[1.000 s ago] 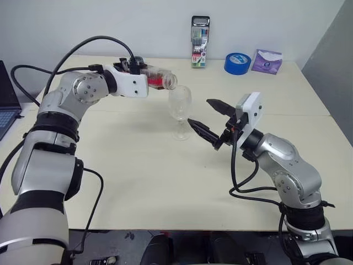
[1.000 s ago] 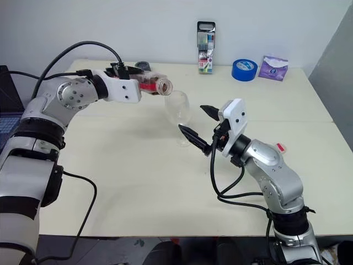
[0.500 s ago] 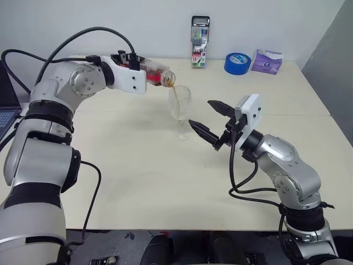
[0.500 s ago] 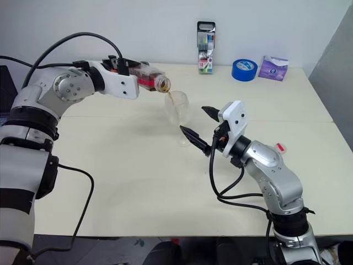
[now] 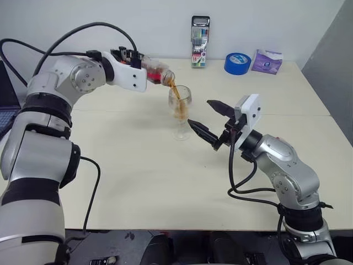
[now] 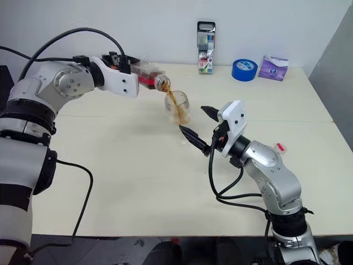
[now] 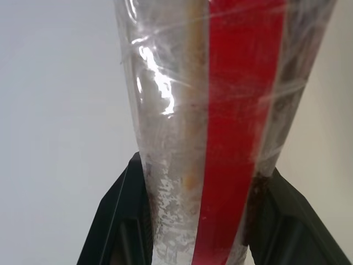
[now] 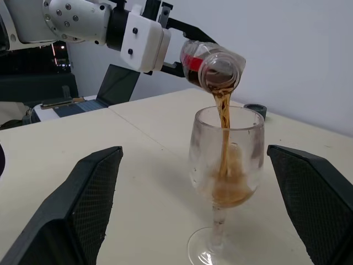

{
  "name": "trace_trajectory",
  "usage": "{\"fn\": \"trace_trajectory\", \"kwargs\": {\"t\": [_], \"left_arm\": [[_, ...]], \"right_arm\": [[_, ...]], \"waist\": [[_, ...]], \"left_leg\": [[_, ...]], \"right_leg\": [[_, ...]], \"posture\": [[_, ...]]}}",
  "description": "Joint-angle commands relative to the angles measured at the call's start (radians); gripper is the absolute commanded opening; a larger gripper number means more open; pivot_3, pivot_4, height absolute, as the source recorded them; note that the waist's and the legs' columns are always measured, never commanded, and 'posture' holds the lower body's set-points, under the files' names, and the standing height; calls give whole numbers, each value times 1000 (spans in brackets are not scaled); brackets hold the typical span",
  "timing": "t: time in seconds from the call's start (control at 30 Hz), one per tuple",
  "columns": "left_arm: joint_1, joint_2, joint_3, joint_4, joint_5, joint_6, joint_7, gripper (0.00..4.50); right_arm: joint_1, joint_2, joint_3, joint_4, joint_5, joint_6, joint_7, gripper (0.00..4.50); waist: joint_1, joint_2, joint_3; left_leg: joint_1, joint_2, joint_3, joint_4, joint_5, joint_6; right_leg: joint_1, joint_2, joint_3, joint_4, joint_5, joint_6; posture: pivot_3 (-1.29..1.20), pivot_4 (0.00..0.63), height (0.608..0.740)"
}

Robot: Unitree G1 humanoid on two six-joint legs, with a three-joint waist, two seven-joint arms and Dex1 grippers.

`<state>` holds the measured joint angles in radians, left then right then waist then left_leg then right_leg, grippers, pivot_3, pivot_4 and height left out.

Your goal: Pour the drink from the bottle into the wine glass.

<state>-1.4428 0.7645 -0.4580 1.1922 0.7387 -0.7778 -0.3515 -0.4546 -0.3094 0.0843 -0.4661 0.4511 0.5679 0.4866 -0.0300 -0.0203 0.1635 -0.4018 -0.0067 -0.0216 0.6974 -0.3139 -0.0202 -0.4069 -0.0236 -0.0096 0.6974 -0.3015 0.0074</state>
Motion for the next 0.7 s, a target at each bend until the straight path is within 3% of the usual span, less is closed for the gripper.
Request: {"fn": "trace_trajectory", "kwargs": {"t": [0.03,0.7], "left_arm": [[-51,30,-6,4,13,-8,40,1696],[-102,21,-63,38,70,-4,105,1696]], "right_arm": [[-9,4,-3,-24,-4,-29,1,4500],[4,4,2,-41,-2,-30,-4,4500]], "waist": [[0,0,0],[0,0,0]], "left_leg": [[0,0,0,0,0,0],[0,0,0,0,0,0]], "right_leg": [[0,0,0,0,0,0],[0,0,0,0,0,0]], "posture": [[0,150,740],[0,150,740]]}}
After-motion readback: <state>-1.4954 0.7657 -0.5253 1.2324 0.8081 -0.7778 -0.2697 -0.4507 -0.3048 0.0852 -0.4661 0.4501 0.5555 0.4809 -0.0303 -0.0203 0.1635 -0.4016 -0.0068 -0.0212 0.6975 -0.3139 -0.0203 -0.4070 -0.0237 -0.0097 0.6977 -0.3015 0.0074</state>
